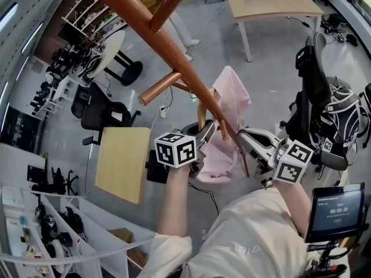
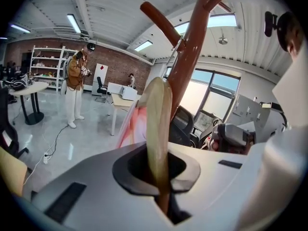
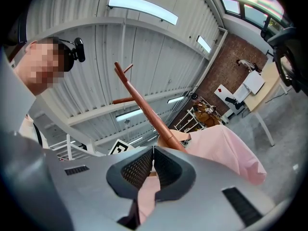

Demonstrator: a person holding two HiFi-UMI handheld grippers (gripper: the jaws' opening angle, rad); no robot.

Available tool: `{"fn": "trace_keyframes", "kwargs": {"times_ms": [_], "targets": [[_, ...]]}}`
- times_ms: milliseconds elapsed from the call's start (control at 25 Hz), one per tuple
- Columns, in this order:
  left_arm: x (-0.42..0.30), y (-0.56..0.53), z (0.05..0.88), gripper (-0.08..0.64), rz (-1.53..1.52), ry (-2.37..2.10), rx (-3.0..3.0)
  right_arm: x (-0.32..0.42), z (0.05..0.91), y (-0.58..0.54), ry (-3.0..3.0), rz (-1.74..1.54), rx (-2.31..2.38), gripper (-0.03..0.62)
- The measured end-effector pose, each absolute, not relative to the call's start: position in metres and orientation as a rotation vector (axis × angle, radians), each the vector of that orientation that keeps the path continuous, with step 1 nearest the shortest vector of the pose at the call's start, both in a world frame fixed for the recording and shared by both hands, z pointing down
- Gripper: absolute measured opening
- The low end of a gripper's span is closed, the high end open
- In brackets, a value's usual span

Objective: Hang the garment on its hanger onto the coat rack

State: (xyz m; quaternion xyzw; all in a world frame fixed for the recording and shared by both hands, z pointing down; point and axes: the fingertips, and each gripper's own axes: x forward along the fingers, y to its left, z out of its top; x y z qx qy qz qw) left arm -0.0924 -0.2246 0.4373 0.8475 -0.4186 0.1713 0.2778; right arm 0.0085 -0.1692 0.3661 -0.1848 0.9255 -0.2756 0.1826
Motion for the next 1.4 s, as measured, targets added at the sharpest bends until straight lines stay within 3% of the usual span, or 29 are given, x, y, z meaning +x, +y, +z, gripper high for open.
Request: {"fn": "trace_keyframes", "kwargs": {"times_ms": [720,960,1400], "targets": [[-0.09,-0.224,0.436,0.009,0.402,-1.202,2.291,0.012,0.367,-0.164,2.633,-0.78,-0.491,0.012],[-0.089,-0.22,0.427,0.118,0.36,-1.198,2.331,0.011,0.368,-0.165,2.633,-0.782,-0.485,0.013],[-0.11,-0.216,0.395,0.15,0.264,-1.366,2.373,0.007,0.363,-0.157,2.642,-0.779,-0.434,0.014]]}}
